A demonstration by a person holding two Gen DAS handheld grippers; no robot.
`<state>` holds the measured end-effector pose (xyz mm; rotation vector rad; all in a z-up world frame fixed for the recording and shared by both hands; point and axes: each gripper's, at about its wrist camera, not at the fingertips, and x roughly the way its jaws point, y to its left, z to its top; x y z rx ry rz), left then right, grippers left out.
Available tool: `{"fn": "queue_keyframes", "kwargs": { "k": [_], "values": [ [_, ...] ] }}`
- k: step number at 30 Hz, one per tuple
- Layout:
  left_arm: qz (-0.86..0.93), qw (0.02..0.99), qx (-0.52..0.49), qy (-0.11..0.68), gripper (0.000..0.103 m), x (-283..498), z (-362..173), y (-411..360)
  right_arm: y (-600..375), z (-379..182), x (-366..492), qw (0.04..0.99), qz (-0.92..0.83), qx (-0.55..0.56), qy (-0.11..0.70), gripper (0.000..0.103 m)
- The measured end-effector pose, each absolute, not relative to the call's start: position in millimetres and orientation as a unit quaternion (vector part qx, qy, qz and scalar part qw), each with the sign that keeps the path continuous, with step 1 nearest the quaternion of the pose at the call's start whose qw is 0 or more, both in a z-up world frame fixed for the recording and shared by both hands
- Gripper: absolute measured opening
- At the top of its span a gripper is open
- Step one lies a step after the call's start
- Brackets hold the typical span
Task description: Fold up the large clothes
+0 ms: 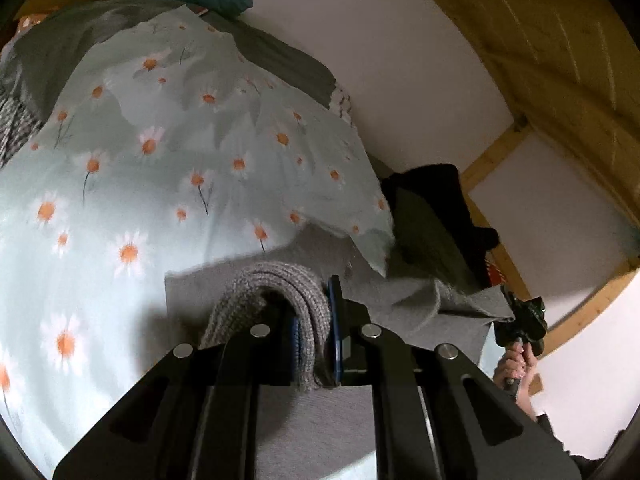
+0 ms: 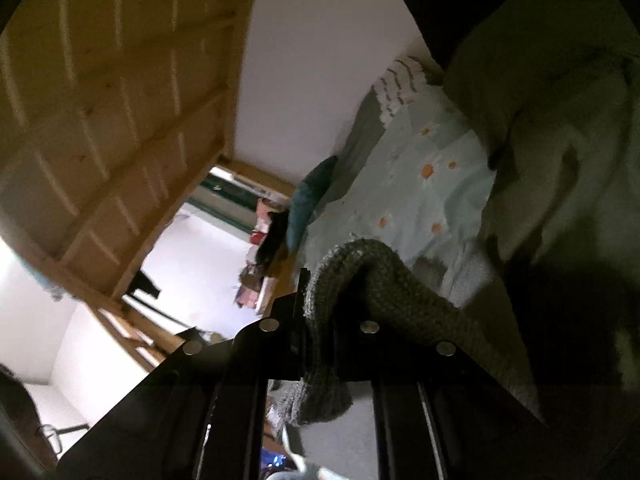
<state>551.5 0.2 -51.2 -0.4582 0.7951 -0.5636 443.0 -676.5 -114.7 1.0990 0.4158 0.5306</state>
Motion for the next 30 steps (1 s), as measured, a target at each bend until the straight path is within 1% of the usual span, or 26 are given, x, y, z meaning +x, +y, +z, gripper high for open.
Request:
{"fn": "queue_keyframes", "kwargs": {
  "k": [4,6,7,8,9,10,11,12,13,14,15,16,17,18,21,23,25,27,30],
  "values": [
    [-0.258,0.855,-0.226,0.388,0.011,607.4,-63.4,-4.5,-679.2,-127.9,495.0,0.802,0.215,0.513,0.220,0.009],
    [-0.248,0.849,-0.227,0.408,0.011,638.9,-80.4,-9.7,-679.8,-138.4,518.9,0.801,0.196,0.514,0.237,0.010],
    [-0.243,0.847,-0.227,0.415,0.012,648.3,-86.9,-10.8,-680.8,-147.5,534.3,0.797,0.176,0.517,0.258,0.011],
    [-0.238,0.843,-0.228,0.424,0.013,660.9,-98.4,-12.3,-682.2,-157.6,547.0,0.790,0.154,0.523,0.280,0.017],
    [-0.236,0.839,-0.225,0.436,0.018,673.6,-111.4,-14.7,-683.8,-170.5,561.0,0.780,0.129,0.528,0.309,0.038],
    [-0.236,0.837,-0.221,0.442,0.024,679.7,-118.4,-15.8,-684.7,-177.4,569.2,0.777,0.125,0.531,0.315,0.049],
    [-0.238,0.835,-0.216,0.447,0.029,686.5,-128.4,-18.0,-685.6,-179.8,572.6,0.777,0.128,0.535,0.307,0.069],
    [-0.242,0.835,-0.212,0.447,0.039,689.8,-135.1,-19.8,-686.9,-175.8,574.7,0.783,0.130,0.535,0.288,0.087],
    [-0.243,0.837,-0.211,0.442,0.055,690.2,-138.2,-20.7,-687.8,-171.1,574.5,0.790,0.128,0.533,0.275,0.097],
    [-0.239,0.845,-0.211,0.430,0.068,688.1,-137.4,-20.2,-690.3,-159.4,571.7,0.804,0.121,0.527,0.248,0.100],
    [-0.226,0.858,-0.212,0.411,0.094,686.1,-134.2,-17.3,-691.8,-149.6,570.8,0.815,0.108,0.515,0.243,0.100],
    [-0.213,0.870,-0.217,0.387,0.098,682.3,-128.5,-12.5,-691.9,-139.0,569.8,0.828,0.099,0.495,0.245,0.100],
    [-0.206,0.879,-0.231,0.362,0.098,679.3,-119.8,-4.9,-691.0,-130.9,568.7,0.837,0.094,0.478,0.247,0.100],
    [-0.195,0.882,-0.244,0.354,0.098,677.6,-111.7,1.2,-688.2,-121.4,567.0,0.850,0.089,0.455,0.252,0.100],
    [-0.190,0.865,-0.274,0.375,0.098,673.2,-93.6,0.8,-655.7,-93.3,555.3,0.889,0.077,0.344,0.291,0.100],
    [-0.209,0.853,-0.272,0.393,0.097,662.3,-82.8,-17.2,-623.3,-85.2,547.8,0.906,0.072,0.270,0.318,0.100],
    [-0.213,0.857,-0.244,0.402,0.098,643.5,-75.6,-42.9,-585.3,-85.0,535.8,0.916,0.058,0.192,0.347,0.100],
    [-0.207,0.865,-0.195,0.412,0.098,618.3,-79.6,-77.5,-546.9,-93.6,525.7,0.920,0.038,0.122,0.371,0.100],
    [-0.181,0.885,-0.114,0.414,0.098,584.9,-106.3,-127.9,-492.6,-125.4,517.5,0.908,0.023,0.046,0.416,0.100]
  ]
}}
